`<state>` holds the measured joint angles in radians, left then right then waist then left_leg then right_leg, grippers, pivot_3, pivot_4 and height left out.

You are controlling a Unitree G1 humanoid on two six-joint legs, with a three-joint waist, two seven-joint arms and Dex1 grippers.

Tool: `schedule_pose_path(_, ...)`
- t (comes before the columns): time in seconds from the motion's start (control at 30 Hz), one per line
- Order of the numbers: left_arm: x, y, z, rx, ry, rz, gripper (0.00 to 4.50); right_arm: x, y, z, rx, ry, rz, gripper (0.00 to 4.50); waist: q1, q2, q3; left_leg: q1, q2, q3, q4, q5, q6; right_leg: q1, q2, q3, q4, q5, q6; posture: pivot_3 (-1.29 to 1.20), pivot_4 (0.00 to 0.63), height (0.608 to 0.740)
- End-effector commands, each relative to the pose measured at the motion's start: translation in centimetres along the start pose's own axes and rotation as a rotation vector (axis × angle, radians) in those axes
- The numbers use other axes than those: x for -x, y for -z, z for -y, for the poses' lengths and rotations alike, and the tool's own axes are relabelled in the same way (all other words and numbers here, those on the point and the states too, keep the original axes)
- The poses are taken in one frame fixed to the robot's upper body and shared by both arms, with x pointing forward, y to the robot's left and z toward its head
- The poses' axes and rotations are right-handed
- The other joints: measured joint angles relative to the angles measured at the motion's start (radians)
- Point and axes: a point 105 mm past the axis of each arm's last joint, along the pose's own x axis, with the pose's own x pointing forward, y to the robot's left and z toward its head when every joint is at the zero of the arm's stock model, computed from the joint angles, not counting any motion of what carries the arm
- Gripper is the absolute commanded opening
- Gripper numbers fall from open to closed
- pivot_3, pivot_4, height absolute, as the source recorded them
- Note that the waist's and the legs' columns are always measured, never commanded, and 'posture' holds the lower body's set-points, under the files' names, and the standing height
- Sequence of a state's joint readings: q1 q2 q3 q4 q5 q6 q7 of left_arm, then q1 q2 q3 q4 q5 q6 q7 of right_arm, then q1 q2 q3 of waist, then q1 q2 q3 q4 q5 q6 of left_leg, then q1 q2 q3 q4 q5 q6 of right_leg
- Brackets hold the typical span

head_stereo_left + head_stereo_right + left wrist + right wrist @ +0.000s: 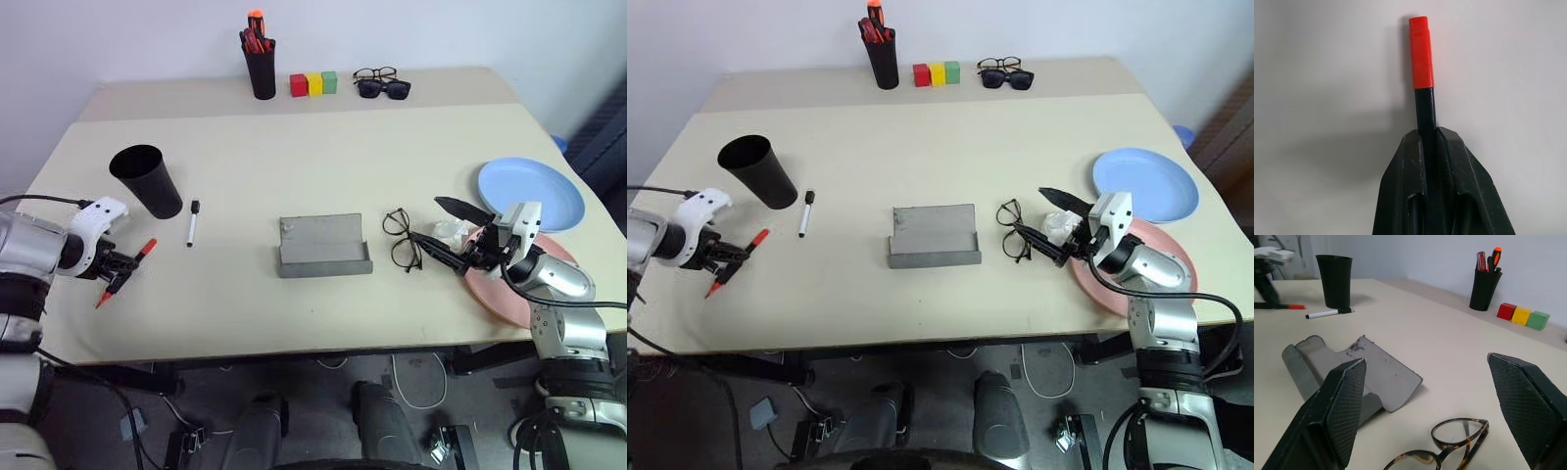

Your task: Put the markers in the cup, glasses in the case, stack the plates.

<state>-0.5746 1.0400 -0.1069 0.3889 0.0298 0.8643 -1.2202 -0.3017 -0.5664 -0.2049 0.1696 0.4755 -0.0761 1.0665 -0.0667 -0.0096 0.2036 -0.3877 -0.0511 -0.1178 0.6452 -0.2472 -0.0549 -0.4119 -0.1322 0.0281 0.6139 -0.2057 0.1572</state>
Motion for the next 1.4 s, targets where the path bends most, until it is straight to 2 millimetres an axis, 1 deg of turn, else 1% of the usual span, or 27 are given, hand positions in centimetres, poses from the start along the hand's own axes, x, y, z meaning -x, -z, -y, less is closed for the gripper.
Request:
schedule_pose_path(0.03, 1.7, -1.6, 2.8, -0.186, 0.083, 0.124, 0.01, -0.2, -1.0, 0.6, 0.037, 0.008, 0.037, 4.05, 0.0, 0.0, 0.0, 0.0, 0.0, 0.0, 0.0, 0.0, 0.0, 0.0, 0.0, 0.0, 0.0, 0.0, 0.0, 0.0, 0.15, 0.74)
schedule_pose_path(0.07, 2.0, -2.1, 4.0, -0.263, 0.11, 0.17, 0.01, -0.2, -1.0, 0.7, 0.036, 0.008, 0.037, 4.05, 0.001, 0.0, 0.0, 0.0, 0.0, 0.0, 0.0, 0.0, 0.0, 0.0, 0.0, 0.0, -0.001, 0.0, 0.0, 0.0, 0.15, 0.74)
schedule_pose_path(0.1, 2.2, -2.4, 4.7, -0.309, 0.122, 0.201, 0.01, -0.2, -1.0, 0.8, 0.037, 0.009, 0.038, 4.05, 0.005, 0.0, 0.0, 0.0, 0.0, 0.0, 0.0, 0.0, 0.0, 0.0, 0.0, 0.0, -0.001, 0.0, -0.001, 0.0, 0.15, 0.74)
schedule_pose_path(0.17, 2.8, -4.9, 6.6, -0.446, 0.115, 0.385, 0.01, 0.1, -1.2, 1.1, 0.038, 0.014, 0.037, 4.05, 0.018, 0.0, 0.0, -0.001, 0.001, 0.0, 0.0, 0.0, 0.0, -0.001, 0.0, 0.0, -0.001, 0.0, -0.001, 0.0, 0.15, 0.74)
schedule_pose_path(0.2, 3.3, -6.5, 7.5, -0.487, 0.101, 0.486, 0.01, 0.5, -1.4, 1.2, 0.028, 0.017, 0.034, 4.05, 0.025, 0.0, 0.0, -0.001, 0.0, 0.0, 0.0, 0.0, 0.0, -0.001, 0.0, 0.0, -0.001, 0.0, -0.002, 0.0, 0.15, 0.74)
schedule_pose_path(0.23, 3.8, -8.1, 8.1, -0.515, 0.068, 0.597, 0.01, 0.9, -1.6, 1.3, 0.02, 0.017, 0.031, 4.05, 0.033, 0.0, 0.0, -0.002, 0.001, 0.0, 0.0, 0.0, 0.0, -0.001, 0.0, -0.001, -0.001, 0.0, -0.002, 0.0, 0.15, 0.74)
schedule_pose_path(0.27, 4.2, -9.1, 8.4, -0.524, 0.046, 0.663, 0.01, 1.1, -1.7, 1.4, 0.014, 0.016, 0.029, 4.05, 0.04, 0.0, 0.0, -0.002, 0.0, -0.001, 0.001, 0.0, 0.0, 0.0, 0.0, -0.001, -0.002, 0.0, -0.002, 0.0, 0.15, 0.74)
schedule_pose_path(0.3, 4.6, -10.5, 8.8, -0.51, 0.027, 0.749, 0.01, 1.5, -1.8, 1.2, 0.009, 0.005, 0.027, 4.05, 0.044, 0.0, 0.0, -0.002, 0.0, -0.001, 0.002, 0.0, 0.0, 0.0, -0.001, -0.001, -0.002, 0.0, -0.002, 0.0, 0.15, 0.74)
schedule_pose_path(0.33, 4.8, -11.7, 9.2, -0.497, 0.022, 0.809, 0.01, 1.9, -2.0, 1.1, 0.008, -0.007, 0.024, 4.05, 0.051, 0.0, 0.0, -0.002, 0.0, 0.0, 0.002, 0.0, 0.0, 0.0, -0.001, -0.001, -0.002, 0.0, -0.002, 0.0, 0.15, 0.74)
schedule_pose_path(0.37, 4.9, -12.4, 9.5, -0.487, 0.021, 0.842, 0.01, 2.1, -2.1, 1.0, 0.006, -0.015, 0.022, 4.05, 0.055, 0.0, 0.0, -0.002, -0.001, 0.0, 0.002, 0.0, 0.0, 0.0, -0.001, -0.001, -0.002, 0.0, -0.002, 0.0, 0.15, 0.74)
schedule_pose_path(0.4, 5.6, -14.4, 9.3, -0.452, -0.057, 0.969, 0.01, 2.5, -2.2, 0.6, 0.01, -0.04, 0.013, 4.05, 0.054, 0.0, 0.0, -0.002, -0.001, 0.0, 0.002, 0.0, 0.0, 0.0, -0.001, -0.001, -0.002, 0.0, -0.002, 0.0, 0.15, 0.74)
schedule_pose_path(0.5, 6.5, -18.7, 7.9, -0.3, -0.253, 1.178, 0.01, 3.2, -2.4, -0.4, 0.002, -0.13, -0.021, 4.05, 0.055, -0.001, 0.0, -0.002, -0.001, -0.001, 0.003, 0.0, 0.0, 0.001, -0.001, -0.001, -0.003, 0.0, -0.001, 0.0, 0.15, 0.74)
schedule_pose_path(0.57, 6.7, -20.6, 6.8, -0.201, -0.387, 1.262, 0.01, 3.3, -2.9, -1.0, -0.015, -0.192, -0.027, 4.05, 0.051, -0.001, 0.0, -0.002, -0.002, 0.0, 0.004, 0.0, 0.0, 0.003, -0.002, -0.001, -0.003, 0.0, -0.001, 0.0, 0.15, 0.74)
schedule_pose_path(0.63, 6.4, -21.7, 5.9, -0.119, -0.494, 1.299, 0.01, 3.0, -3.5, -1.3, -0.021, -0.227, -0.011, 4.05, 0.041, -0.001, 0.0, -0.001, -0.001, 0.0, 0.004, 0.0, 0.0, 0.003, -0.001, -0.001, -0.004, 0.0, -0.001, 0.0, 0.15, 0.74)
schedule_pose_path(0.73, 6.4, -22.5, 4.9, -0.006, -0.623, 1.337, 0.01, 2.0, -4.2, -1.5, -0.014, -0.265, 0.018, 4.05, 0.029, -0.001, 0.0, 0.0, -0.001, 0.0, 0.003, 0.0, 0.0, 0.003, -0.001, -0.001, -0.003, 0.0, -0.001, 0.0, 0.15, 0.74)
schedule_pose_path(0.83, 6.8, -22.6, 4.5, 0.056, -0.72, 1.362, 0.01, 1.1, -4.9, -1.6, -0.016, -0.286, 0.061, 4.05, 0.027, -0.002, 0.0, -0.001, -0.001, 0.0, 0.004, 0.0, 0.0, 0.003, -0.001, -0.001, -0.003, 0.0, -0.001, 0.0, 0.15, 0.74)
schedule_pose_path(0.93, 7.6, -22.3, 4.3, 0.07, -0.827, 1.386, 0.01, 0.0, -5.9, -1.7, -0.028, -0.308, 0.137, 4.05, 0.028, -0.002, 0.0, -0.001, -0.001, 0.0, 0.004, 0.0, 0.0, 0.002, -0.001, -0.001, -0.004, 0.0, -0.001, 0.0, 0.15, 0.74)
schedule_pose_path(1.0, 8.2, -21.9, 3.7, 0.104, -0.886, 1.395, 0.01, -0.7, -6.6, -1.7, -0.038, -0.322, 0.182, 4.05, 0.029, -0.002, 0.0, -0.001, -0.001, 0.0, 0.003, 0.0, 0.0, 0.002, -0.001, -0.001, -0.003, 0.0, -0.001, 0.0, 0.15, 0.74)
schedule_pose_path(1.07, 8.8, -21.5, 3.1, 0.124, -0.933, 1.396, 0.01, -1.3, -6.7, -1.8, -0.044, -0.342, 0.202, 4.05, 0.031, -0.002, 0.0, -0.001, -0.001, 0.0, 0.003, 0.0, 0.0, 0.002, -0.001, -0.001, -0.003, 0.0, -0.001, 0.0, 0.15, 0.74)
schedule_pose_path(1.13, 9.3, -20.9, 2.2, 0.138, -0.997, 1.382, 0.01, -1.9, -6.6, -1.8, -0.047, -0.355, 0.207, 4.05, 0.031, -0.002, 0.0, -0.001, -0.002, 0.0, 0.003, 0.0, 0.0, 0.002, -0.001, -0.001, -0.003, 0.0, -0.001, 0.0, 0.15, 0.74)
schedule_pose_path(1.2, 9.8, -19.9, 1.1, 0.174, -1.056, 1.365, 0.01, -2.3, -6.3, -1.8, -0.05, -0.358, 0.208, 4.05, 0.031, -0.002, 0.0, -0.002, -0.002, 0.0, 0.003, 0.0, 0.0, 0.002, -0.001, -0.001, -0.003, 0.0, -0.001, 0.0, 0.15, 0.74)
schedule_pose_path(1.3, 10.7, -18.4, 0.1, 0.191, -1.126, 1.354, 0.01, -2.6, -5.9, -1.8, -0.052, -0.357, 0.209, 4.05, 0.031, -0.002, 0.0, -0.002, -0.002, -0.001, 0.003, 0.0, 0.0, 0.002, -0.001, -0.001, -0.003, 0.0, -0.001, 0.0, 0.15, 0.74)
schedule_pose_path(1.4, 10.1, -17.3, -0.3, 0.184, -1.148, 1.324, 0.01, -2.8, -5.6, -1.7, -0.059, -0.348, 0.212, 4.05, 0.031, -0.002, 0.0, -0.002, -0.002, -0.001, 0.003, 0.0, 0.0, 0.001, -0.001, -0.001, -0.003, 0.0, -0.001, 0.0, 0.15, 0.74)
